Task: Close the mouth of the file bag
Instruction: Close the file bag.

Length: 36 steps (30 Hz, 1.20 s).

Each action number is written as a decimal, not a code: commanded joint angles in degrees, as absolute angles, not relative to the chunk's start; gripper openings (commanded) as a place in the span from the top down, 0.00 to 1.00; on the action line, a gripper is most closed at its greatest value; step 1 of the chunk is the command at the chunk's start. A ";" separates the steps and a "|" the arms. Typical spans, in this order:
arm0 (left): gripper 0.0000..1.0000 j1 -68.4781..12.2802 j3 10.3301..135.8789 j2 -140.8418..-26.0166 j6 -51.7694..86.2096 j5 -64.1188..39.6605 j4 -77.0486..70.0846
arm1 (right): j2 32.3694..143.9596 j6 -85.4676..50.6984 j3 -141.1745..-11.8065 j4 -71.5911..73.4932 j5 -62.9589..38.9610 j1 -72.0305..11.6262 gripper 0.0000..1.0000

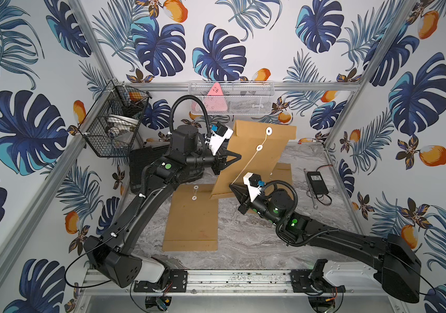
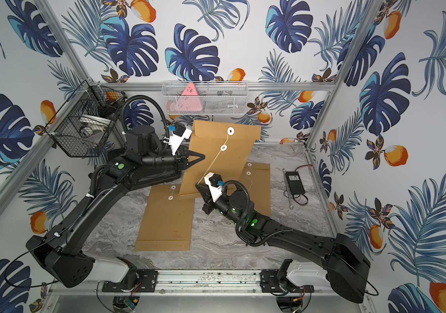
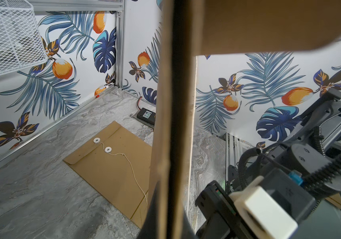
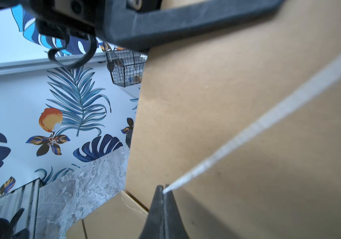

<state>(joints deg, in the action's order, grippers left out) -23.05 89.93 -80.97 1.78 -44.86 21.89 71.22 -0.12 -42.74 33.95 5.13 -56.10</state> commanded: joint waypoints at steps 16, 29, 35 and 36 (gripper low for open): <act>1.00 -22.99 89.36 -79.42 5.10 -56.33 17.05 | 71.57 -1.44 -44.81 26.73 6.37 -54.49 1.00; 1.00 -23.00 88.06 -77.99 7.63 -59.83 15.06 | 69.20 -2.77 -43.79 25.15 3.51 -48.46 1.00; 1.00 -22.99 87.64 -77.79 8.68 -60.20 14.07 | 67.01 -4.70 -42.64 24.35 1.64 -44.44 1.00; 1.00 -23.01 87.56 -77.80 8.91 -60.12 13.90 | 66.65 -4.94 -42.46 24.18 1.35 -43.86 1.00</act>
